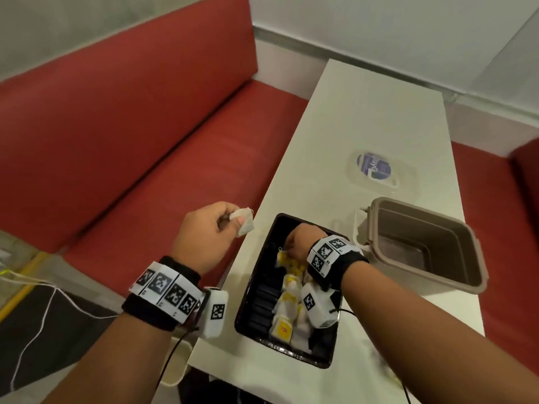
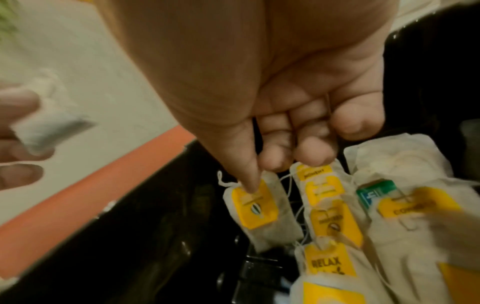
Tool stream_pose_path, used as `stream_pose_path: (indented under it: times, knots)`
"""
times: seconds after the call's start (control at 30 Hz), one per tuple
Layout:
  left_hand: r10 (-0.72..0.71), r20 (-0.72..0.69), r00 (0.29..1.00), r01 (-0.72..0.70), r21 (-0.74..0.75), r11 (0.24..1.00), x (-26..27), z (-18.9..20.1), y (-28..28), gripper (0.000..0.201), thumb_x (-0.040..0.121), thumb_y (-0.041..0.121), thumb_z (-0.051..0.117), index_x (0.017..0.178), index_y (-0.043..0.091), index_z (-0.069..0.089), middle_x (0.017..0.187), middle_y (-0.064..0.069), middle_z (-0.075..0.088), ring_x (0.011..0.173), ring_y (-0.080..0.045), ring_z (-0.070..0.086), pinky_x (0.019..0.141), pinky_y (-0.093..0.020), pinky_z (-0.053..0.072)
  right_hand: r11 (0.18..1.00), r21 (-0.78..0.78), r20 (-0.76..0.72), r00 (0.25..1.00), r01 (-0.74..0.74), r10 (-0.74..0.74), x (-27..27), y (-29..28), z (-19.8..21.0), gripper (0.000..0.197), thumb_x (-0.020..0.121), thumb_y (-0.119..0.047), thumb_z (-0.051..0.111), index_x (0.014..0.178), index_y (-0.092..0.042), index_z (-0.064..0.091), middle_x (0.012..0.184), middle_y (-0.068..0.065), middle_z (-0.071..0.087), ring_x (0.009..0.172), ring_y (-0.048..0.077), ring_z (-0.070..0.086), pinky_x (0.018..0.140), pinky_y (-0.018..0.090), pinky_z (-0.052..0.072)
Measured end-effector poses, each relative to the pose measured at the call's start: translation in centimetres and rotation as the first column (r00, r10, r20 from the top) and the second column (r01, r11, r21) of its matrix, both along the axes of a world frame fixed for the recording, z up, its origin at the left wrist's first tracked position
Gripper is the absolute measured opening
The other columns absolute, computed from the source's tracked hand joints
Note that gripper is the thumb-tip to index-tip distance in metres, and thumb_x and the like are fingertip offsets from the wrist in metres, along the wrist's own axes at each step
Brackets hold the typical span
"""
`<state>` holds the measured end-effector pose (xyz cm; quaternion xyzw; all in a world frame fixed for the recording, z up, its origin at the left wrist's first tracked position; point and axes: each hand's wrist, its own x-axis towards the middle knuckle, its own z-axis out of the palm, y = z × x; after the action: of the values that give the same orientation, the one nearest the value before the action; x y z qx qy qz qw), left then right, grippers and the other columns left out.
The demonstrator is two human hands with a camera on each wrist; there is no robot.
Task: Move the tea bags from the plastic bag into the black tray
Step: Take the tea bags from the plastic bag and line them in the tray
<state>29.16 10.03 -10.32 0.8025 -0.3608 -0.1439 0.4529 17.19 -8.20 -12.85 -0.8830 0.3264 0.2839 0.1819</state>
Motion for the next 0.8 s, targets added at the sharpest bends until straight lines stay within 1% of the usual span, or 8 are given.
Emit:
stream_pose_path:
  times: [0.07, 0.17, 0.23, 0.3, 0.43, 0.57, 0.7, 0.8]
  knots:
    - [-0.007, -0.013, 1.0, 0.007, -0.009, 1.0, 0.5, -0.3, 0.0, 0.002, 0.089, 0.03, 0.068, 0.088, 0.029, 0.07, 0.077, 0.005, 0.07, 0.074, -0.016, 0.064, 0.072, -0.039, 0.055, 0.999, -0.023, -0.037, 0.999, 0.026, -0.027, 0.5, -0.3, -0.6, 0.03, 0.088, -0.035, 0.065, 0.108, -0.014, 0.072, 0.106, 0.006, 0.071, 0.099, 0.026, 0.067, 0.087, 0.034, 0.055]
    - [-0.046, -0.014, 0.999, 0.045, -0.017, 0.999, 0.8, -0.7, 0.2, 0.004, 0.089, 0.026, 0.068, 0.091, 0.025, 0.071, 0.077, 0.007, 0.07, 0.073, -0.013, 0.064, 0.071, -0.039, 0.055, 0.992, -0.054, 0.006, 0.993, 0.118, -0.118, 0.8, -0.4, -1.4, 0.023, 0.086, -0.032, 0.064, 0.097, -0.014, 0.073, 0.094, 0.006, 0.071, 0.084, 0.025, 0.067, 0.075, 0.033, 0.056]
    - [-0.065, -0.028, 0.997, 0.065, -0.016, 0.998, 0.9, -0.8, 0.4, 0.005, 0.089, 0.025, 0.068, 0.092, 0.025, 0.072, 0.078, 0.009, 0.07, 0.073, -0.011, 0.065, 0.071, -0.038, 0.055, 0.983, -0.067, 0.005, 0.985, 0.172, -0.172, 1.1, -0.3, -1.7, 0.021, 0.086, -0.029, 0.063, 0.096, -0.013, 0.073, 0.093, 0.007, 0.071, 0.08, 0.025, 0.066, 0.073, 0.032, 0.056]
    - [-0.085, -0.035, 0.996, 0.085, -0.012, 0.996, 1.1, -0.9, 0.5, 0.005, 0.089, 0.025, 0.068, 0.093, 0.024, 0.072, 0.078, 0.009, 0.07, 0.073, -0.011, 0.064, 0.07, -0.037, 0.055, 0.976, -0.078, -0.012, 0.978, 0.205, -0.206, 1.2, -0.3, -2.0, 0.021, 0.087, -0.026, 0.063, 0.099, -0.011, 0.072, 0.095, 0.008, 0.071, 0.082, 0.027, 0.067, 0.072, 0.032, 0.055]
    - [-0.115, -0.031, 0.993, 0.114, -0.014, 0.993, 1.4, -1.3, 0.4, 0.007, 0.09, 0.025, 0.067, 0.095, 0.024, 0.072, 0.079, 0.011, 0.07, 0.072, -0.007, 0.063, 0.069, -0.034, 0.055, 0.97, -0.093, -0.015, 0.973, 0.227, -0.229, 1.1, -0.1, -2.2, 0.022, 0.087, -0.025, 0.064, 0.104, -0.011, 0.069, 0.101, 0.009, 0.071, 0.089, 0.029, 0.068, 0.076, 0.034, 0.056]
    - [-0.137, -0.015, 0.99, 0.137, -0.03, 0.99, 1.5, -1.3, 0.0, 0.006, 0.09, 0.024, 0.068, 0.094, 0.022, 0.072, 0.076, 0.01, 0.069, 0.069, -0.008, 0.063, 0.066, -0.033, 0.054, 0.97, -0.085, -0.049, 0.971, 0.229, -0.233, 1.1, -0.1, -2.4, 0.025, 0.089, -0.019, 0.061, 0.113, -0.012, 0.067, 0.105, 0.008, 0.07, 0.093, 0.027, 0.068, 0.075, 0.033, 0.055]
    - [-0.167, 0.02, 0.986, 0.168, -0.033, 0.985, 1.2, -1.2, -0.7, 0.006, 0.09, 0.024, 0.068, 0.092, 0.021, 0.073, 0.069, 0.01, 0.066, 0.063, -0.007, 0.059, 0.061, -0.025, 0.05, 0.979, -0.047, 0.001, 0.98, 0.197, -0.198, 0.5, -0.1, -2.1, 0.042, 0.09, -0.015, 0.058, 0.132, -0.022, 0.059, 0.124, 0.006, 0.065, 0.11, 0.026, 0.064, 0.089, 0.034, 0.053]
    - [-0.204, 0.012, 0.979, 0.204, -0.017, 0.979, 0.9, -1.0, -1.4, 0.006, 0.09, 0.025, 0.068, 0.094, 0.022, 0.072, 0.071, 0.01, 0.066, 0.066, -0.008, 0.061, 0.063, -0.027, 0.052, 0.985, -0.035, 0.08, 0.983, 0.169, -0.165, -0.3, -0.2, -0.9, 0.05, 0.089, -0.012, 0.055, 0.135, -0.03, 0.056, 0.131, 0.002, 0.063, 0.117, 0.024, 0.061, 0.096, 0.034, 0.052]
